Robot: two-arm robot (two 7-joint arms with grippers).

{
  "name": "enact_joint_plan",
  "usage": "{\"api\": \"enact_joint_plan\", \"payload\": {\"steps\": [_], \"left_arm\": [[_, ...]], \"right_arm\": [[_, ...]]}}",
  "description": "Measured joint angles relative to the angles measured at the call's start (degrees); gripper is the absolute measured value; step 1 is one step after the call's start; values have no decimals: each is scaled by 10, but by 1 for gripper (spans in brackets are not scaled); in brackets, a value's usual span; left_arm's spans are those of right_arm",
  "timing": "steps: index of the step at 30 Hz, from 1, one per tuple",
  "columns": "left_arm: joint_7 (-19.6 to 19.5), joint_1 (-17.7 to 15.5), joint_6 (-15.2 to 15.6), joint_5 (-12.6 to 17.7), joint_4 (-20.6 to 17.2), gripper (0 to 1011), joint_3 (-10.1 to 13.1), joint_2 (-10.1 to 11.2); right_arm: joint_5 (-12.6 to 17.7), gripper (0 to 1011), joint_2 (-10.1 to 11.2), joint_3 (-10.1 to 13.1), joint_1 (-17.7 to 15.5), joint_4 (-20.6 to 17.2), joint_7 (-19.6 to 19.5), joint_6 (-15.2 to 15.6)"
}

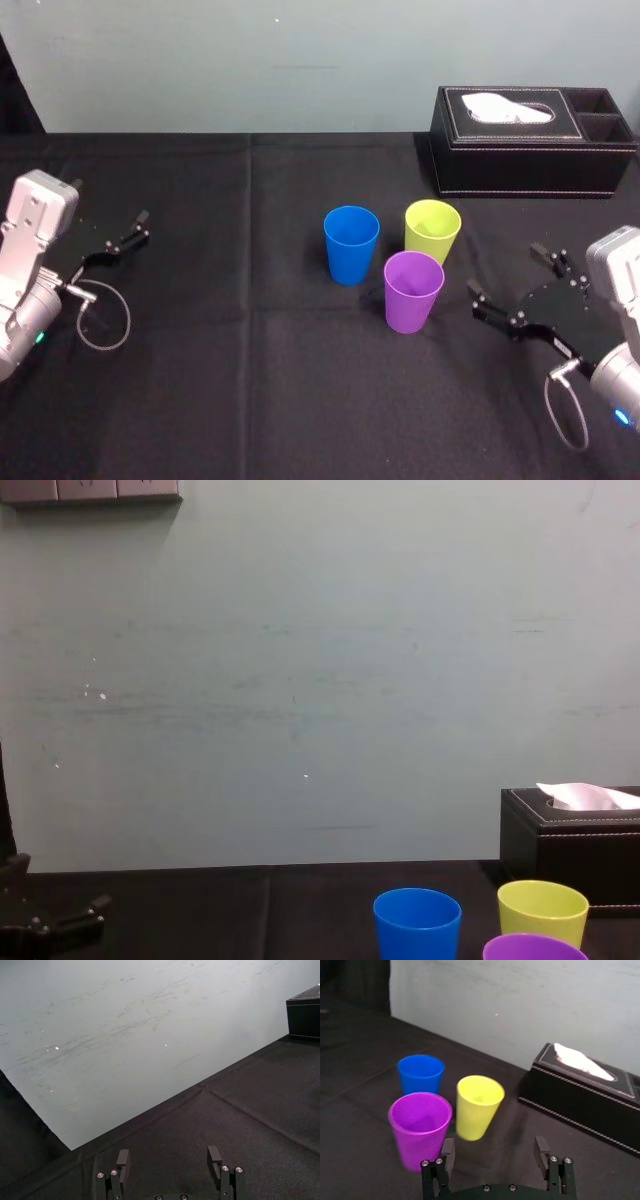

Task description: Stack the three plastic cups sequentially using one hand.

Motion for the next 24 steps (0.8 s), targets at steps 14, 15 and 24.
{"api": "enact_joint_plan", "payload": {"steps": [14,15,24], "left_arm": [[0,0,0,0,0,1012,0,0],[0,0,0,0,0,1011,0,0],[0,0,0,0,0,1012,0,0]], "right_arm": [[14,1003,-27,-17,-11,-24,46,50],[14,1003,-30,-19,-10,-22,49,51],[3,1003,-70,-30,10,11,65,42]]}}
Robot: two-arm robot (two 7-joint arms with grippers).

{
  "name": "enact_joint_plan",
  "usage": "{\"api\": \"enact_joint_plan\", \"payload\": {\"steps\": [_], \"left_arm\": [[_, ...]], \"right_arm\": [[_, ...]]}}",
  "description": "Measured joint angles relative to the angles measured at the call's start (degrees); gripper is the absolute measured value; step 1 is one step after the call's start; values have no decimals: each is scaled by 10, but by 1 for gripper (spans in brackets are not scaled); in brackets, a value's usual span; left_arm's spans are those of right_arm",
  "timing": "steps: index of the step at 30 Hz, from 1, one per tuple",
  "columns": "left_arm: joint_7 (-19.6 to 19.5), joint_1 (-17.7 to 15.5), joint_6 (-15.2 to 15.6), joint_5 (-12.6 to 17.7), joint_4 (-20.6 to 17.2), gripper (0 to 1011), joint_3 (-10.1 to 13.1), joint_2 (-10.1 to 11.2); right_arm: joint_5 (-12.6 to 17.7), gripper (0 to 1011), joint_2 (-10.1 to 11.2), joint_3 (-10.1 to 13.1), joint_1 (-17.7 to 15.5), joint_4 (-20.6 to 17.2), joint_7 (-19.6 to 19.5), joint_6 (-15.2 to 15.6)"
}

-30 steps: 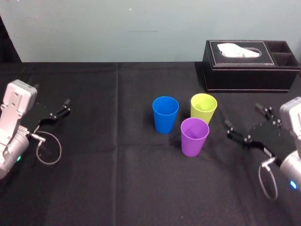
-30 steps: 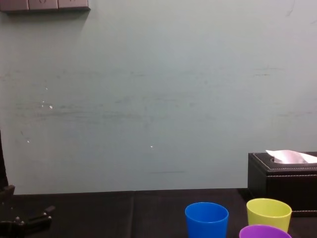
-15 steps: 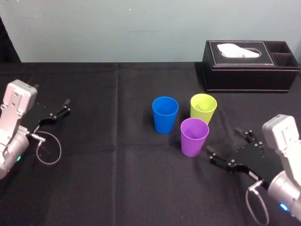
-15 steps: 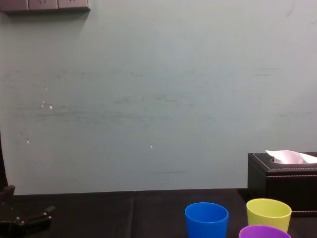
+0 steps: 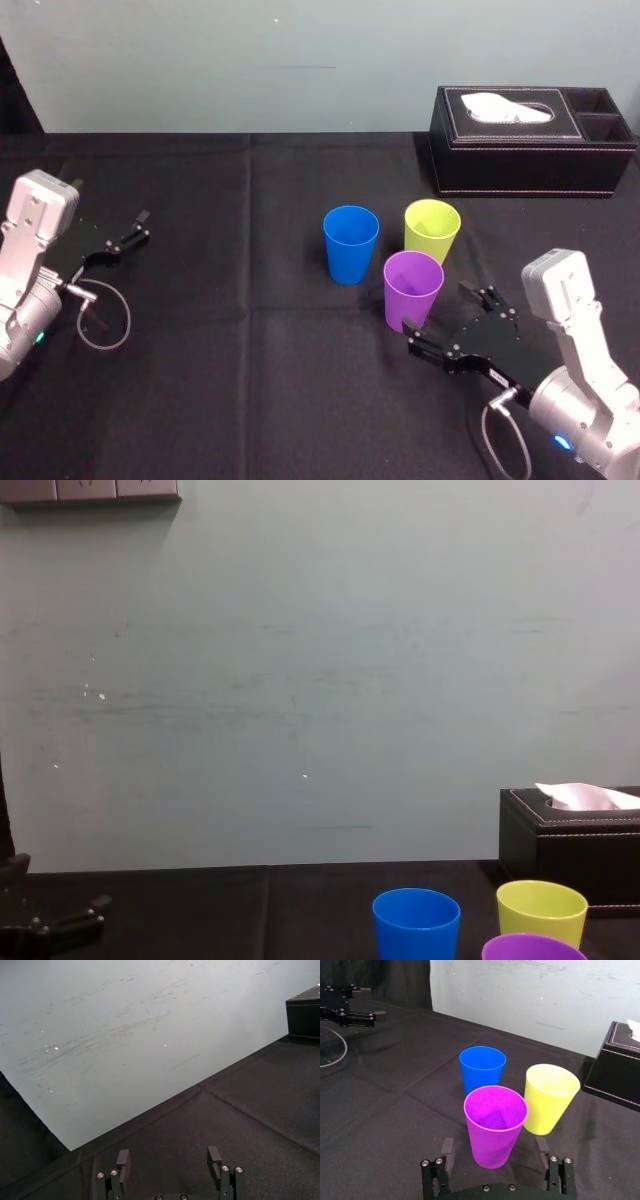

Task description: Stack the three plastic cups sequentially using one hand.

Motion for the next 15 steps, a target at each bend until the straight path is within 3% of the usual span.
{"api": "enact_joint_plan", "payload": {"steps": [15], "left_arm": [[0,0,0,0,0,1011,0,0]], "right_arm": [[-17,1003,-47,5,16,40,13,-15]]}}
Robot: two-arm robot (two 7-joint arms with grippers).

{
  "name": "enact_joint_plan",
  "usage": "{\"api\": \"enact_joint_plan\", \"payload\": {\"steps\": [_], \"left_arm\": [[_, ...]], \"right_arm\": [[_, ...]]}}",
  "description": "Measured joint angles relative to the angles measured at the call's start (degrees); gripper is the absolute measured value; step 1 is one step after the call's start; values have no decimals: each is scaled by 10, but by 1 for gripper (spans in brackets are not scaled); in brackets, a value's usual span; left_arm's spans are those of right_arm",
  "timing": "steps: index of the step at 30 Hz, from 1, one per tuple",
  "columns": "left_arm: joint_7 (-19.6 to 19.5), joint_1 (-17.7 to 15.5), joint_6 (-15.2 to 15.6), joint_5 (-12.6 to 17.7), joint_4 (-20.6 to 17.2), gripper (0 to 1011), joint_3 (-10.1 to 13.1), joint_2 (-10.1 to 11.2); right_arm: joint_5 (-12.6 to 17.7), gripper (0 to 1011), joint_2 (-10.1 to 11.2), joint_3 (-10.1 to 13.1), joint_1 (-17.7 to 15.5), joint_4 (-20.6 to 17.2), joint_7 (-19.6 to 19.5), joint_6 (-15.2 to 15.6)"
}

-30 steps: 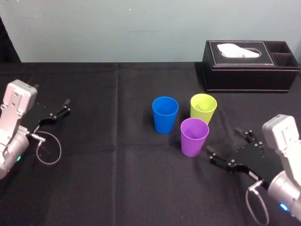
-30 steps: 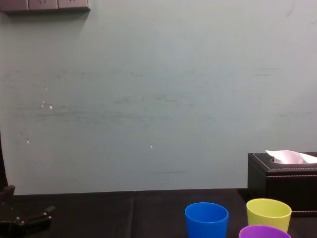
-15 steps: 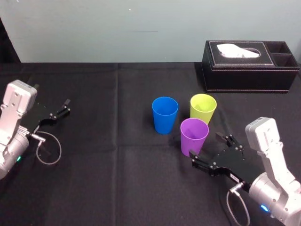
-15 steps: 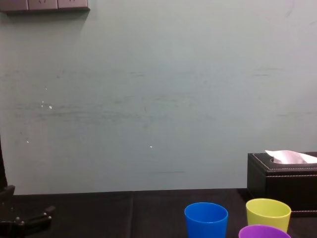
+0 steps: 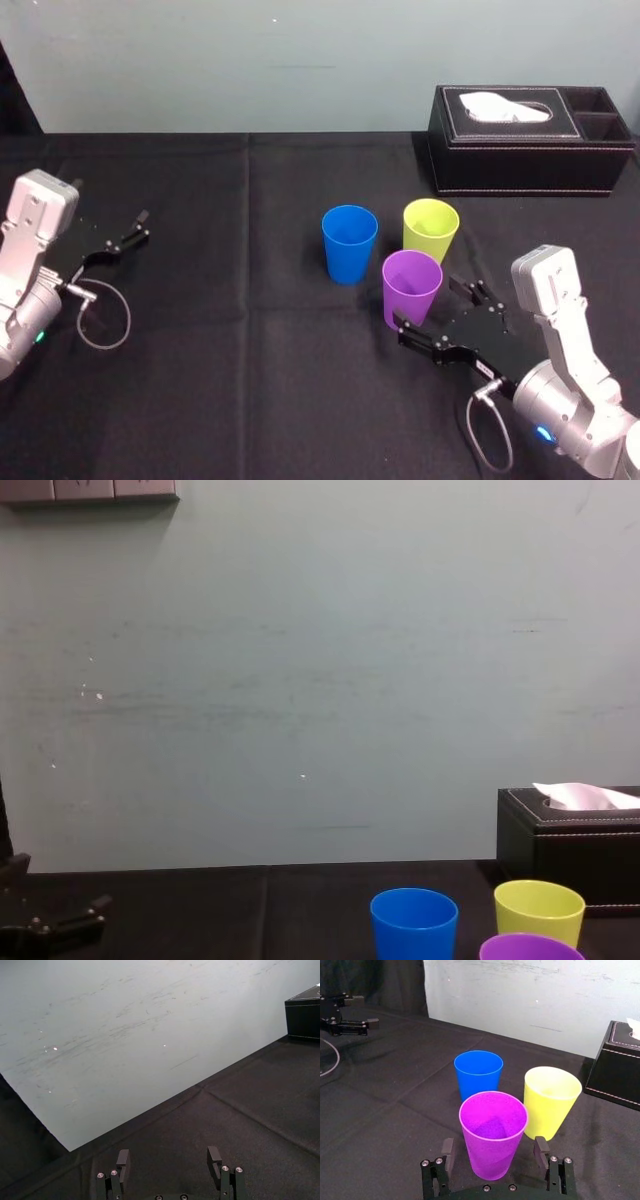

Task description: Stack the three plastic cups sequentially using one hand.

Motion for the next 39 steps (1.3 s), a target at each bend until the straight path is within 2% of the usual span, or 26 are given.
{"api": "enact_joint_plan", "payload": {"steps": [17,30,39], "left_arm": [[0,0,0,0,0,1011,0,0],[0,0,0,0,0,1011,0,0],[0,0,0,0,0,1011,0,0]], "right_arm": [[-13,1003,-40,13,10,34,20,-19],[-39,1003,-70,11,36,69,40,-20],[-41,1003,-72,11,38,72,43,-19]]}}
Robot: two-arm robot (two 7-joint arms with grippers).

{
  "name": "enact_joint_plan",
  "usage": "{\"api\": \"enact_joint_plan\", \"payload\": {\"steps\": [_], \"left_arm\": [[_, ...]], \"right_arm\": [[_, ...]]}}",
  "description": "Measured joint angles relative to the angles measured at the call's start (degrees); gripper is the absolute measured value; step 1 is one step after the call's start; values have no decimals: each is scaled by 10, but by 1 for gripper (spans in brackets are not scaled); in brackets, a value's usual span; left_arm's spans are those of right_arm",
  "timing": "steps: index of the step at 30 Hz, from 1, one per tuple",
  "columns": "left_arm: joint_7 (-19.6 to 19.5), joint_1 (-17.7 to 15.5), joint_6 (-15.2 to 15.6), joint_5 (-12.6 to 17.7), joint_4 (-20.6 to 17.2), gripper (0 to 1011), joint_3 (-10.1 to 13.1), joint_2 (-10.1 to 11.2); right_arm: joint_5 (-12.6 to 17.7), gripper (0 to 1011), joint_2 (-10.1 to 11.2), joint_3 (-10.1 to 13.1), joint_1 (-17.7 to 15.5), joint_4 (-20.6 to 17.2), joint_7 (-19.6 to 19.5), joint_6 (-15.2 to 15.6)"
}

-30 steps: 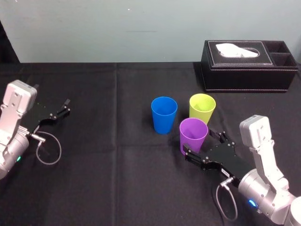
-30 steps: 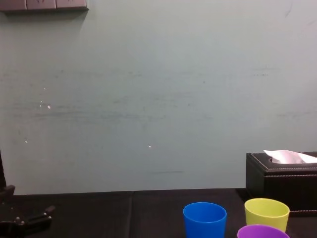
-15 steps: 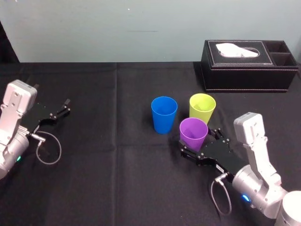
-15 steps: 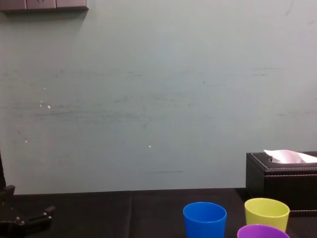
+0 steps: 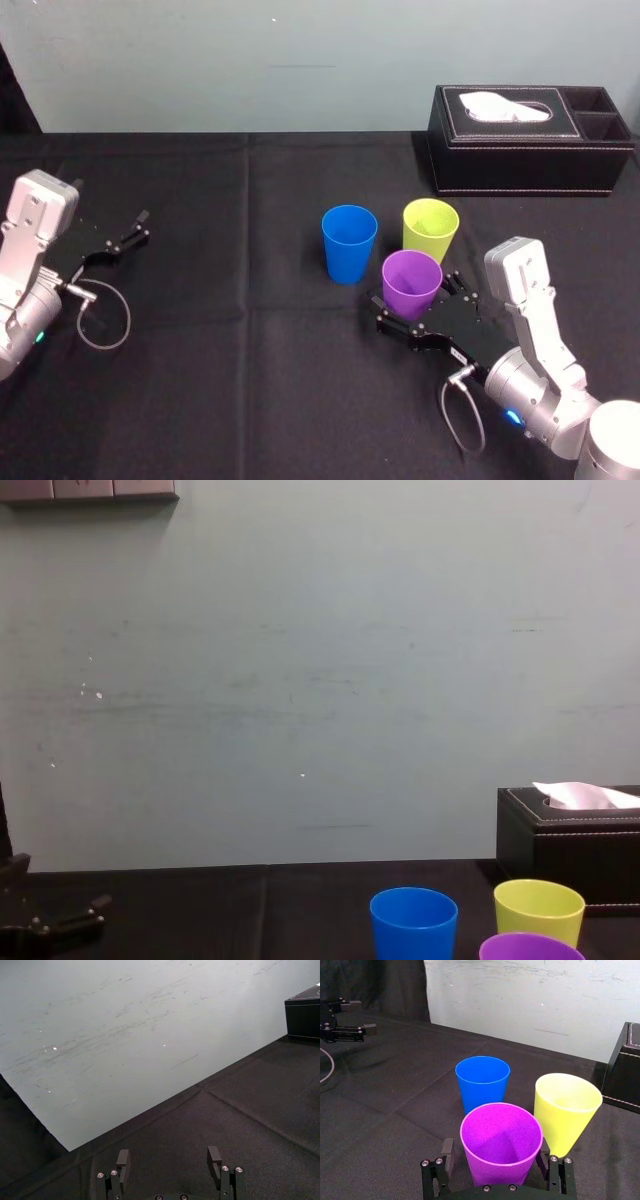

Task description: Stack the three plastic cups sequentially using one hand.

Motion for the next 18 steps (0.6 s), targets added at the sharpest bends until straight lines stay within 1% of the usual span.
{"api": "enact_joint_plan", "payload": {"steps": [3,5,7,8,9,10,12,14,18], "left_arm": [[0,0,0,0,0,1011,0,0],[0,0,0,0,0,1011,0,0],[0,0,0,0,0,1011,0,0],[0,0,0,0,0,1011,0,0],[0,0,0,0,0,1011,0,0],[0,0,0,0,0,1011,0,0],[0,0,0,0,0,1011,0,0],[0,0,0,0,0,1011,0,0],[0,0,0,0,0,1011,0,0]], "right_arm": [[0,979,1,0,-1,-1,0,0],[1,926,1,0,-1,-1,0,0],[1,896,1,0,-1,-1,0,0],[1,848,1,0,-1,-2,-1,0],[2,835,1,0,-1,-2,-1,0],[2,797,1,0,-1,-2,-1,0],[2,765,2,0,-1,-2,-1,0],[2,741,2,0,-1,-2,-2,0],[2,728,2,0,-2,-2,-2,0]]}}
